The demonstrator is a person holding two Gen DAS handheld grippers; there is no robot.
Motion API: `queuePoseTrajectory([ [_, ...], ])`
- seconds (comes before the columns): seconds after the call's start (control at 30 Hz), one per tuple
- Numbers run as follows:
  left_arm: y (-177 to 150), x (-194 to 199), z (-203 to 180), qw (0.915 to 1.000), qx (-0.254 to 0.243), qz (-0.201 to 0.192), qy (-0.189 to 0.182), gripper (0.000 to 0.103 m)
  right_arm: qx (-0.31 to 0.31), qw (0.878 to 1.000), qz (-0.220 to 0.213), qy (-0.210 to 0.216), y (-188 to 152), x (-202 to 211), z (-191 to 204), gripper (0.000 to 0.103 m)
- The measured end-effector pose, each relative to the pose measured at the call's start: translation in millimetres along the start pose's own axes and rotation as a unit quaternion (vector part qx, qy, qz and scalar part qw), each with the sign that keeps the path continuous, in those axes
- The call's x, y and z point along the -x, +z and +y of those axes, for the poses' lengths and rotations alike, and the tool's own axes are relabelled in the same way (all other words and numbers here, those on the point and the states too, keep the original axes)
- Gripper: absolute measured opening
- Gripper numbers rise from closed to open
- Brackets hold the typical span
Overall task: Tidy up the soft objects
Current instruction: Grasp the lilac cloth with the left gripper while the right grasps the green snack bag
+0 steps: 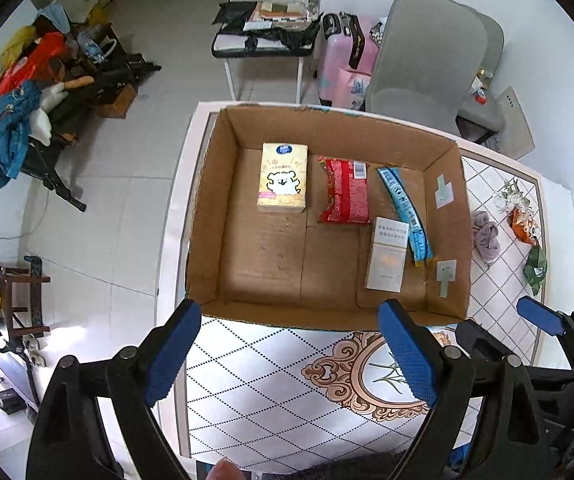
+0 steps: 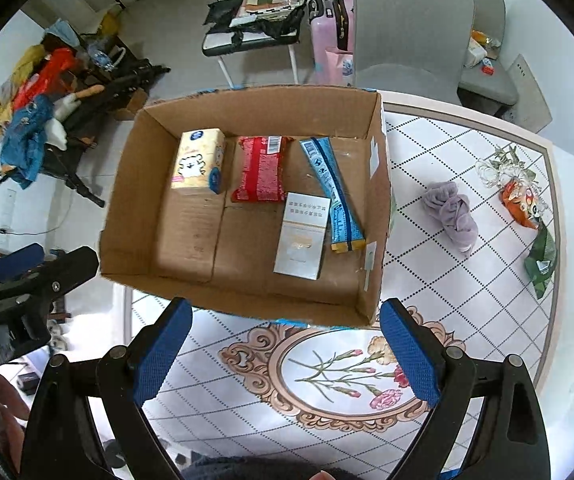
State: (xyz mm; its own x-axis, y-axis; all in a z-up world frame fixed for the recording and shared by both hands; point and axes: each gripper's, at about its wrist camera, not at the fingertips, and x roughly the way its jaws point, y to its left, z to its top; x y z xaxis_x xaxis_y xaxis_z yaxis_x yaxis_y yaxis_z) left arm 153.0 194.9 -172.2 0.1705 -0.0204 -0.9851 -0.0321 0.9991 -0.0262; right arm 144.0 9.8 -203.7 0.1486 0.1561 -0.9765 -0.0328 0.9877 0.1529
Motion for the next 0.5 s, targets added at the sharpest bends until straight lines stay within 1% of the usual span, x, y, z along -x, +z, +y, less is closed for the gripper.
queuePoseTrajectory([
  [0.07,0,9,-10,0.9999,-0.003,-0.011,0.005,0.091,-0.007,1.000,-0.003,0.012,-1,6,-10,0.097],
  [0.13,0,16,-23,0.9998,-0.009,-0.014,0.005,0.091,-0.026,0.999,-0.004,0.030,-2,14,-30,0.097],
  [0.23,4,25,-60,0.9996,-0.019,-0.022,-0.005,0.091,-0.056,0.998,0.004,0.043,-4,22,-71,0.097],
  [0.3,8,24,-90,0.9991,-0.029,-0.021,-0.023,0.091,-0.084,0.996,-0.001,0.036,-7,30,-109,0.097],
  [0.33,11,23,-101,0.9989,-0.034,-0.017,-0.028,0.091,-0.102,0.994,-0.003,0.028,-10,34,-134,0.097],
  [0.37,14,18,-118,0.9984,-0.041,-0.009,-0.037,0.091,-0.124,0.992,-0.006,0.019,-13,38,-161,0.097],
  [0.43,22,3,-161,0.9959,-0.057,0.014,-0.069,0.091,-0.157,0.988,-0.004,0.002,-16,41,-206,0.097],
  [0.47,24,-3,-173,0.9951,-0.059,0.019,-0.077,0.091,-0.178,0.984,-0.001,-0.007,-18,40,-234,0.097],
  [0.5,29,-13,-194,0.9935,-0.066,0.025,-0.089,0.091,-0.192,0.981,0.000,-0.012,-19,39,-255,0.097],
])
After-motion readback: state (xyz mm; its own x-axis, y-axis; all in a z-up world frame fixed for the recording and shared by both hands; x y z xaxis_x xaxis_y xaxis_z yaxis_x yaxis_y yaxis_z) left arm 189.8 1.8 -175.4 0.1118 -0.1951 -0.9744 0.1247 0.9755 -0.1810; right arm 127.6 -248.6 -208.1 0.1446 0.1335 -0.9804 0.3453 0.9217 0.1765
